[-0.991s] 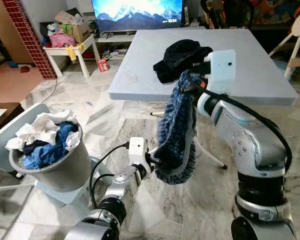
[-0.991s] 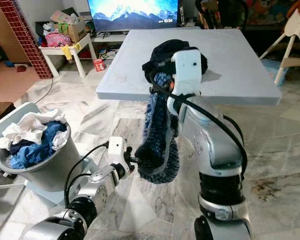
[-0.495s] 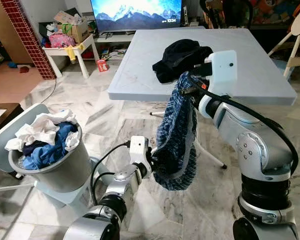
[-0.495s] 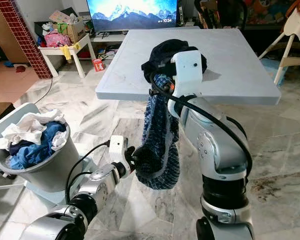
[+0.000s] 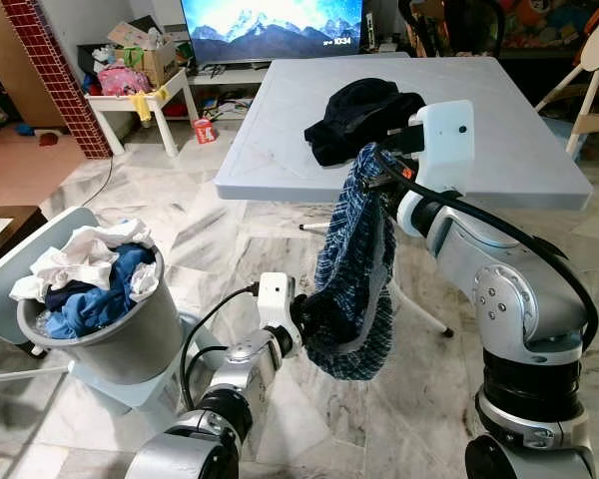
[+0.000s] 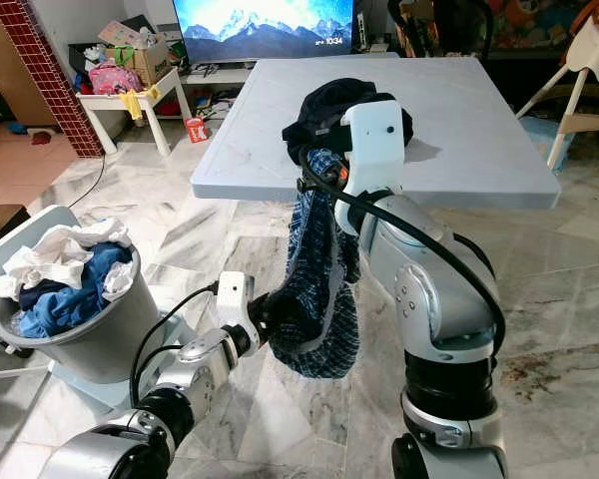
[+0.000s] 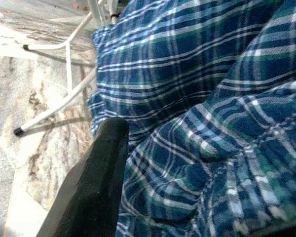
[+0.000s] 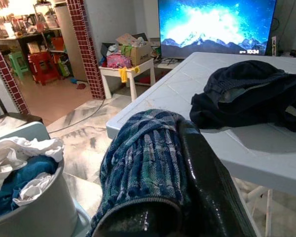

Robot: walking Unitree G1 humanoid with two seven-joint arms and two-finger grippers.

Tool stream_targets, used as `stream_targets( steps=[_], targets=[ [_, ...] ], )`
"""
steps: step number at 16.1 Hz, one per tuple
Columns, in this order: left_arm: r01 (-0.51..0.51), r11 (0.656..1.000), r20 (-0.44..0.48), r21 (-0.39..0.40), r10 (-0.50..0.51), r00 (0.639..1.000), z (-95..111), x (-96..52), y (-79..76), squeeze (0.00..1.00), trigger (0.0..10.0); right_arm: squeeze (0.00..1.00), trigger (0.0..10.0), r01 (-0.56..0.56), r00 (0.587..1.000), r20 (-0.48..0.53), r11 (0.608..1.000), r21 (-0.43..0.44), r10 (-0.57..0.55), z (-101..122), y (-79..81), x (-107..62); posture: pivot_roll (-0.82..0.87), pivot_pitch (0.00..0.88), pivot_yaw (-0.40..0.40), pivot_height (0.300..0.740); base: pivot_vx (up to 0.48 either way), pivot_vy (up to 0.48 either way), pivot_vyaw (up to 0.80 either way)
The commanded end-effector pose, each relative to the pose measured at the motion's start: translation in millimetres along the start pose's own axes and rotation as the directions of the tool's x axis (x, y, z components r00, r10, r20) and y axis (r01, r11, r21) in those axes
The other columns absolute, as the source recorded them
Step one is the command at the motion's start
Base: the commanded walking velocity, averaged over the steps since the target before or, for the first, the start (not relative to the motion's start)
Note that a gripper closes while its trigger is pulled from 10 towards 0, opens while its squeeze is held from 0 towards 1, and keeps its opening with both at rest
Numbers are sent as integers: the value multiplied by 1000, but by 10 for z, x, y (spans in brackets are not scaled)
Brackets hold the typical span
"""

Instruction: Hang hanger

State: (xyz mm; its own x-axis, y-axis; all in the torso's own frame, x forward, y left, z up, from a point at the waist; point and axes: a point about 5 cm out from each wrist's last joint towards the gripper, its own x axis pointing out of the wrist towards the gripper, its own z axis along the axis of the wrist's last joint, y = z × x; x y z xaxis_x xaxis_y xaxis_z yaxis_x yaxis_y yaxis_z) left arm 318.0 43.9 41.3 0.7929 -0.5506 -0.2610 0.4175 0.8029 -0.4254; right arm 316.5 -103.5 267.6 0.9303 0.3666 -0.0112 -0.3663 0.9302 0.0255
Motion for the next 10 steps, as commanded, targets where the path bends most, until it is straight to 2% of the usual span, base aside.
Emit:
stream_targets(
  steps=[1, 10],
  targets=[
    [92, 996, 28, -20, -91, 995, 58, 147, -342, 0, 0, 0, 0, -15, 1000, 13, 1000, -9, 15, 29, 46, 2, -280, 29, 88, 740, 0, 0, 0],
    [98, 995, 44, -24, -97, 994, 93, 154, -345, 0, 0, 0, 0, -14, 1000, 16, 1000, -16, 14, 39, 26, 17, -278, 22, 80, 740, 0, 0, 0]
  ],
)
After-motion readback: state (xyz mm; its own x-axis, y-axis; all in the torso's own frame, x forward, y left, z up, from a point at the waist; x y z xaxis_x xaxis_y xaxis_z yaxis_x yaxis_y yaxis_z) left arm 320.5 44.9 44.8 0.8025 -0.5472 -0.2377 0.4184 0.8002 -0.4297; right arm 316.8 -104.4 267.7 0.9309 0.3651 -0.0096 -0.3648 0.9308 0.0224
